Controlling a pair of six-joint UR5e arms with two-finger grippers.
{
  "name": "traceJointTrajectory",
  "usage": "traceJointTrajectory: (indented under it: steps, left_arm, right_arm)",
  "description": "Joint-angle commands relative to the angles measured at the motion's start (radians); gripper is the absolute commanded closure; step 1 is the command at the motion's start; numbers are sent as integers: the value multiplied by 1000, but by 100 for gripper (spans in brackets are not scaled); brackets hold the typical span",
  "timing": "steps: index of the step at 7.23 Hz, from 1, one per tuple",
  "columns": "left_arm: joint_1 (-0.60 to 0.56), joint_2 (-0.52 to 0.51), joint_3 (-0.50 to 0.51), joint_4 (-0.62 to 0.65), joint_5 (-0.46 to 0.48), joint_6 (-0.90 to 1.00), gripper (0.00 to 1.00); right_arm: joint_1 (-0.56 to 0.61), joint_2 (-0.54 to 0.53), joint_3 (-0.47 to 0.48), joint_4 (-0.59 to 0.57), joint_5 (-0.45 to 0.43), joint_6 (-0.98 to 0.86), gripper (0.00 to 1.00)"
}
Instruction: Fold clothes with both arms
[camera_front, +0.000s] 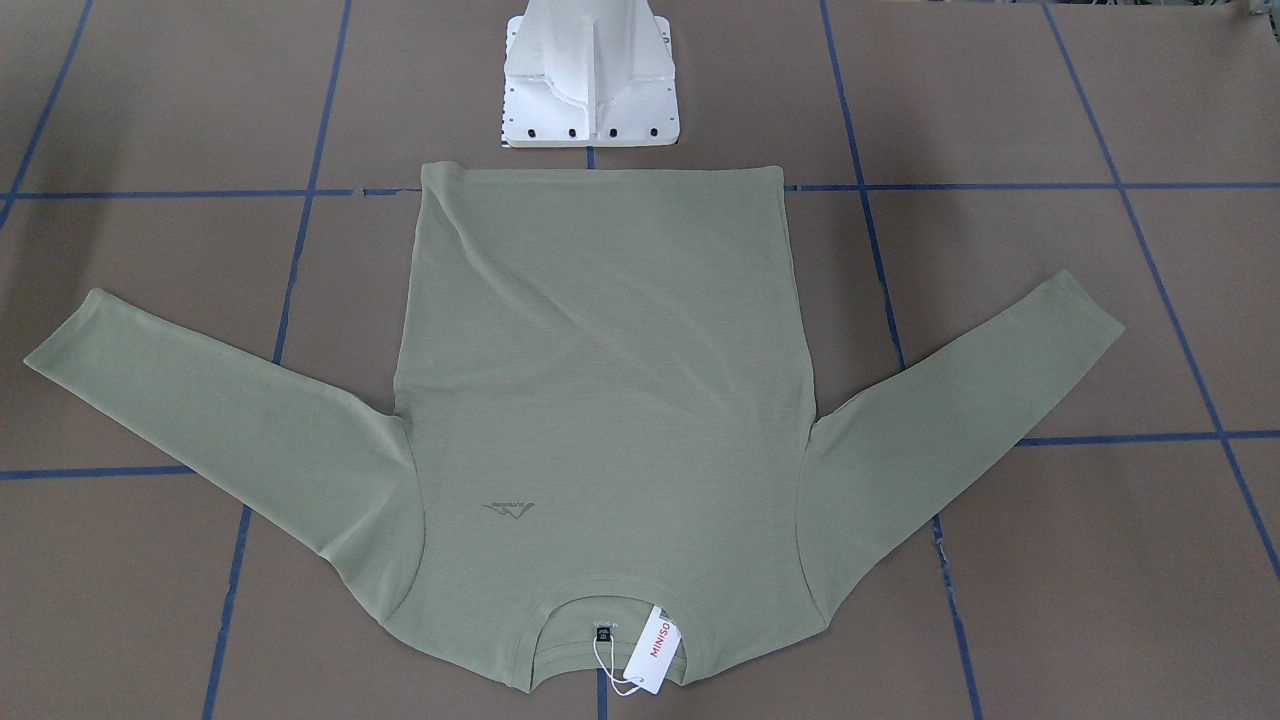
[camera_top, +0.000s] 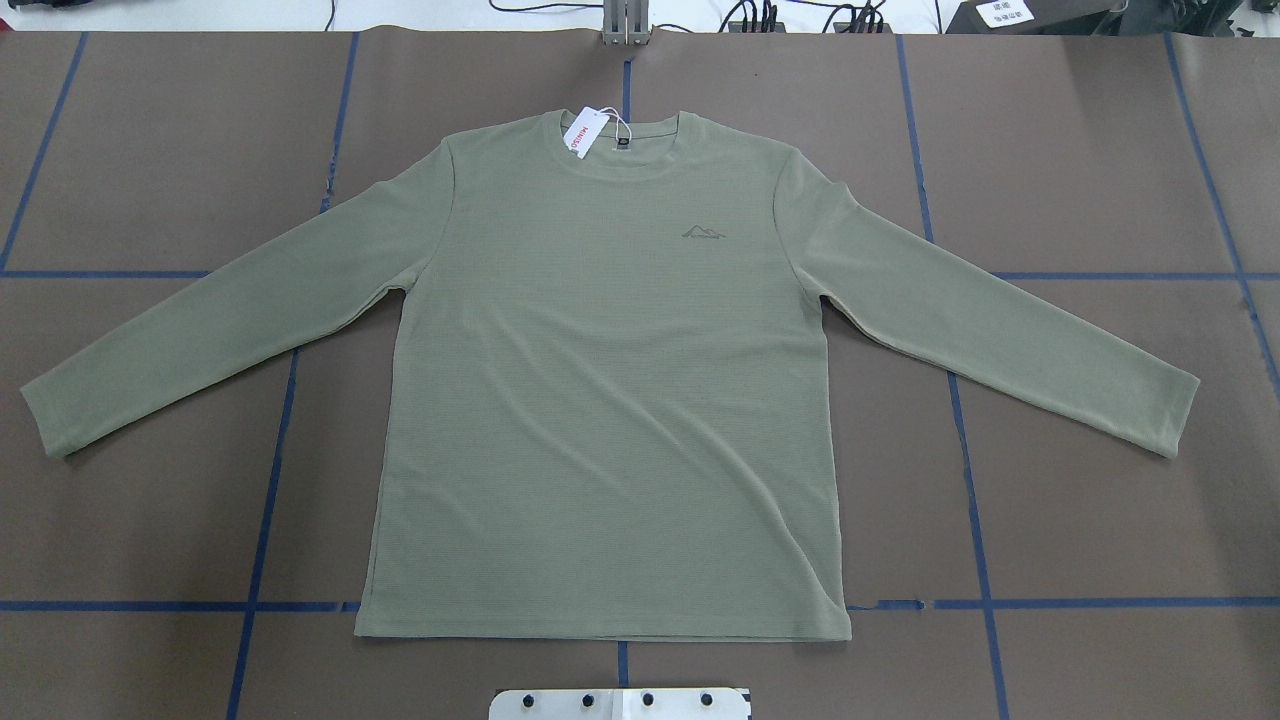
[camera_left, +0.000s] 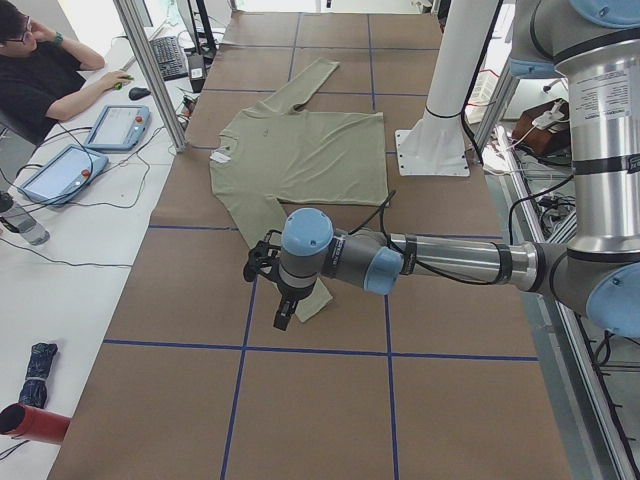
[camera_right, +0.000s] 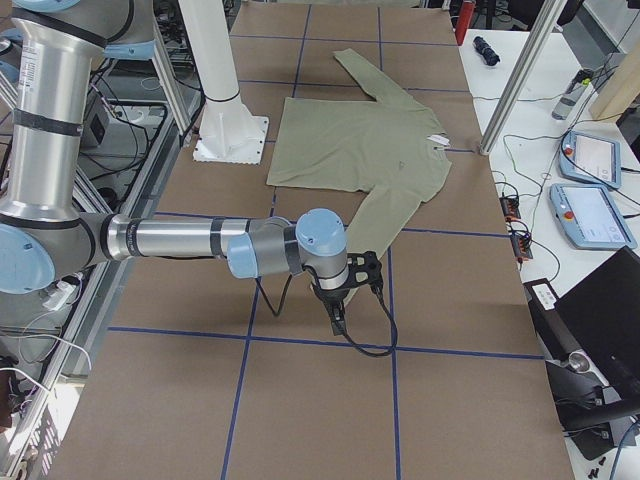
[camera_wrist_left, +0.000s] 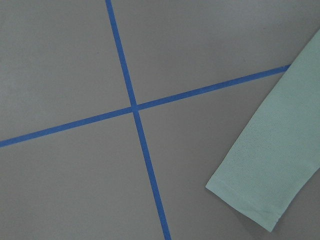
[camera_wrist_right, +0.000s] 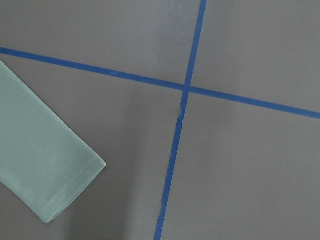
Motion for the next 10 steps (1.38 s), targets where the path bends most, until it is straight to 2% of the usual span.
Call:
traceJointTrajectory:
  steps: [1,2,3,4,5,6,7,9,10]
  left_arm:
    - [-9,-15,6,-21,4,-9,0]
    - [-21,-67,13,-94,5,1,0]
    - [-21,-72,30,-210,5,1,0]
    - [-21,-95,55,-222,5,-10,0]
    - [-21,-84,47,-229,-1,-10,0]
    - [-21,-77,43,-229,-1,-10,0]
    - [-21,-80,43,-231,-1,-10,0]
    - [-21,-77,41,-231,-2,-9,0]
    - [-21,-75,40,-231,-2,-7,0]
  right_arm:
    - [-1,26,-11,80,14,6,0]
    - [1,23,-8,83,32,6,0]
    - [1,18,-25,93,61,-3,0]
    - [-2,15,-29,147,71,44,0]
    - [-31,15,-37,170,71,211,0]
    - [-87,-15,-46,298,63,359,0]
    - [-146,-44,-71,474,42,536,0]
    - [-311,-75,-193,822,-96,828,6]
    - [-408,-72,-247,928,-199,937,13]
